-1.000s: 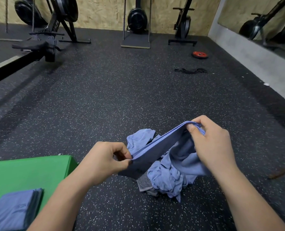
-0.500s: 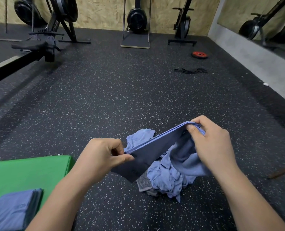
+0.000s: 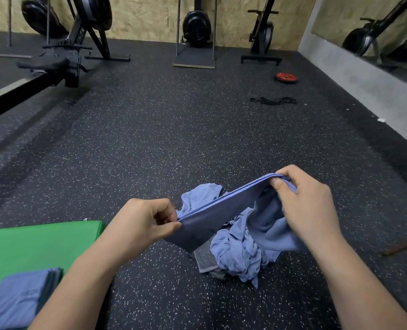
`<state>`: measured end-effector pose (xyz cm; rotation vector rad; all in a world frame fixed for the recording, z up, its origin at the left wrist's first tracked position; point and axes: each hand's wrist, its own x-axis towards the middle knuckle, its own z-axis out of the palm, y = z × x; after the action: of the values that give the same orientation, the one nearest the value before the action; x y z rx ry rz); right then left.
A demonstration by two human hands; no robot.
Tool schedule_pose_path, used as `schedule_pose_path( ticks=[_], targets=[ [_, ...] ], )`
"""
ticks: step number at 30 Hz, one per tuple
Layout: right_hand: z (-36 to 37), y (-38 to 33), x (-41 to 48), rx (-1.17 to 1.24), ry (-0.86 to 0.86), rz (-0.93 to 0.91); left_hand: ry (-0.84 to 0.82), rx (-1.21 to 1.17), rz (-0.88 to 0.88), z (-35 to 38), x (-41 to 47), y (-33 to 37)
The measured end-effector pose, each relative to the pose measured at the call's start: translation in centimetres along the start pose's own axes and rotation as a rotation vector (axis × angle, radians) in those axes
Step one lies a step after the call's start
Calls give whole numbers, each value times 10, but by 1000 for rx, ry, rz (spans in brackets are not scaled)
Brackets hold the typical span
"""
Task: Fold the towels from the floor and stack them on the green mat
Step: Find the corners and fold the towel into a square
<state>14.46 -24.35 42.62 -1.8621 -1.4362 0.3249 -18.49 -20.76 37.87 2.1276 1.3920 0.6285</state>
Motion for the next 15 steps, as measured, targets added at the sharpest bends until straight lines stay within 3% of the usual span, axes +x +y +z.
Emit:
schedule_pose_path(
  ticks=[15],
  targets=[
    [-2, 7, 4, -13, -4, 25, -114, 1, -24, 3, 0, -8]
  ],
)
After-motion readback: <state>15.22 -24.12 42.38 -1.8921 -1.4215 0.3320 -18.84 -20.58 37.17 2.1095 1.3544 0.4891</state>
